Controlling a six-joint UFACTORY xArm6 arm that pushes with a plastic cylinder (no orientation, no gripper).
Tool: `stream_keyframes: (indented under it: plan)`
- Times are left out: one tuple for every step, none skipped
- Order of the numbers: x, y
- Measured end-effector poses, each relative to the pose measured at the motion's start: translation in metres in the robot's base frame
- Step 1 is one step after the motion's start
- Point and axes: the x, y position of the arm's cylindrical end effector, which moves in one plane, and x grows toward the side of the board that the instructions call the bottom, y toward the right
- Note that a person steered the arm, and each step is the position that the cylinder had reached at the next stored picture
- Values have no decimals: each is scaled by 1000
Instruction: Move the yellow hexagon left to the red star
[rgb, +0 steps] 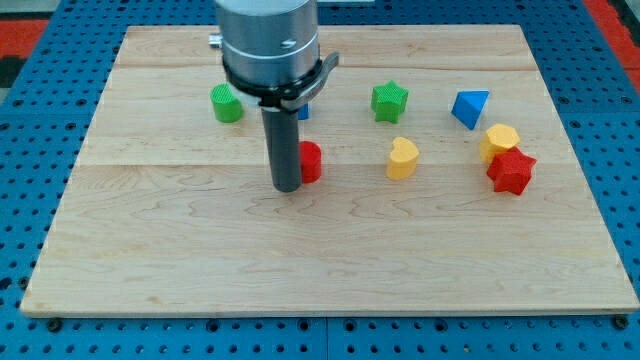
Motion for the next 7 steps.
stream_keyframes:
  plan:
    - [18, 19]
    - [26, 136]
    - [33, 265]
    - [59, 323]
    - [-12, 348]
    - [-69, 326]
    - [-71, 253]
